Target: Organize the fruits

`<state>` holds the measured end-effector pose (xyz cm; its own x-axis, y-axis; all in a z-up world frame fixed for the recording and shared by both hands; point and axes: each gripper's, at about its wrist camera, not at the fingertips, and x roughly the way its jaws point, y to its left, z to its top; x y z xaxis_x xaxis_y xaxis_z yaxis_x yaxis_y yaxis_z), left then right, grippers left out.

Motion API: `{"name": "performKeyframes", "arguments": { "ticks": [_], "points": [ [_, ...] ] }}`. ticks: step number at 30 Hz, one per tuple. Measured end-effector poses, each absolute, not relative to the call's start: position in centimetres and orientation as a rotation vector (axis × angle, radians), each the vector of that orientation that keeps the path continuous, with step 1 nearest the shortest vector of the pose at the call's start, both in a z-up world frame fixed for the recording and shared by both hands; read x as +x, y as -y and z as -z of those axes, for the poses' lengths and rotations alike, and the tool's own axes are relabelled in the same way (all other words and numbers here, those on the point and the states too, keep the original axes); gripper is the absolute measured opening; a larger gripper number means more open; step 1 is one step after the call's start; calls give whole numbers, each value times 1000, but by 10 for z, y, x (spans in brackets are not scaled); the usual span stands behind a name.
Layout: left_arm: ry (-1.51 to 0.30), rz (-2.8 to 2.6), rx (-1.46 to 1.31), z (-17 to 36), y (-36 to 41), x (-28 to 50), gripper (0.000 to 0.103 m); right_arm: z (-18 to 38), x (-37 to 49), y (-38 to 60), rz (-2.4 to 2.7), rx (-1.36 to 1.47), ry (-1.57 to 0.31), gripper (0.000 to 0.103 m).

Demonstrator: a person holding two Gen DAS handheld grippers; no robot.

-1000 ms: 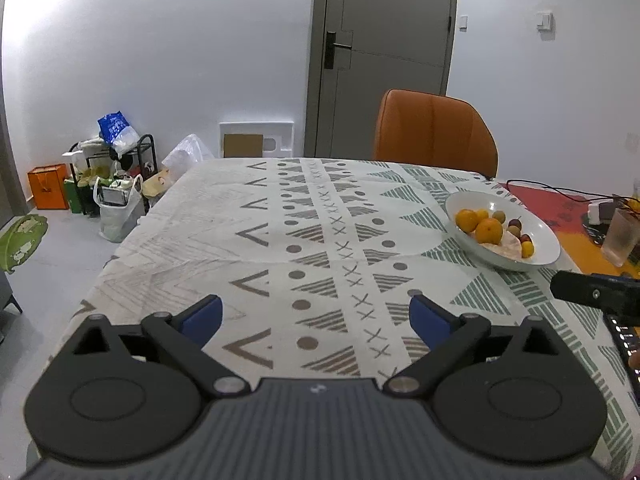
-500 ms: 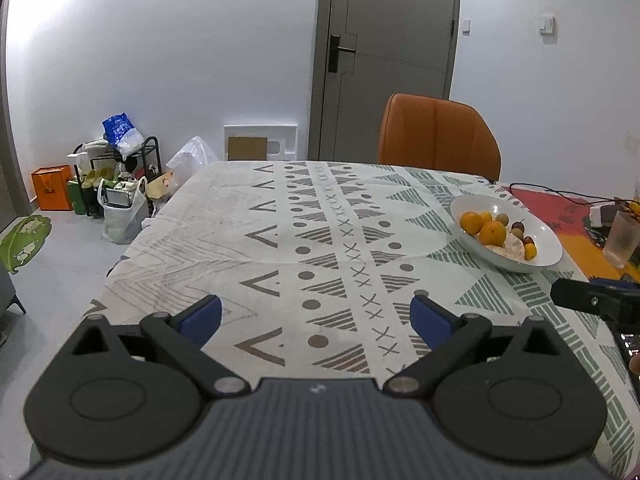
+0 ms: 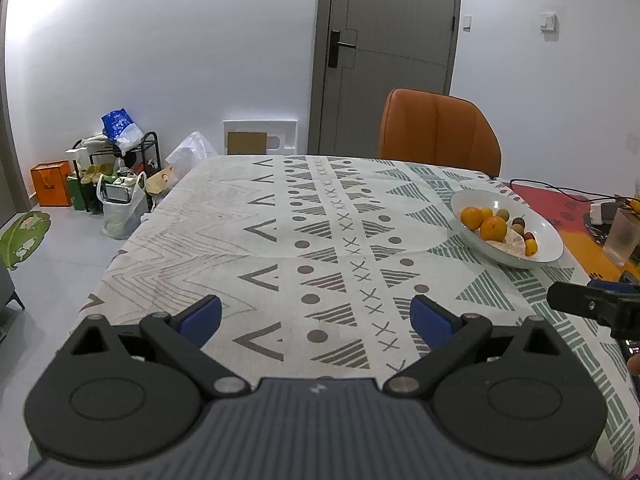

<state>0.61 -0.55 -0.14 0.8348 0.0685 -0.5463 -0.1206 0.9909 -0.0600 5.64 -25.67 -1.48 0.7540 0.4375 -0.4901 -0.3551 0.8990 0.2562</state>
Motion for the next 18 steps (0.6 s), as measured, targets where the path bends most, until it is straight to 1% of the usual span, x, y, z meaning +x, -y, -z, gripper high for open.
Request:
{"name": "performKeyframes", "arguments": {
  "ticks": [18],
  "points": [
    [-582,-93,-91,4,7,6,100,16,57,258,-424,155,-576,103]
  ]
}}
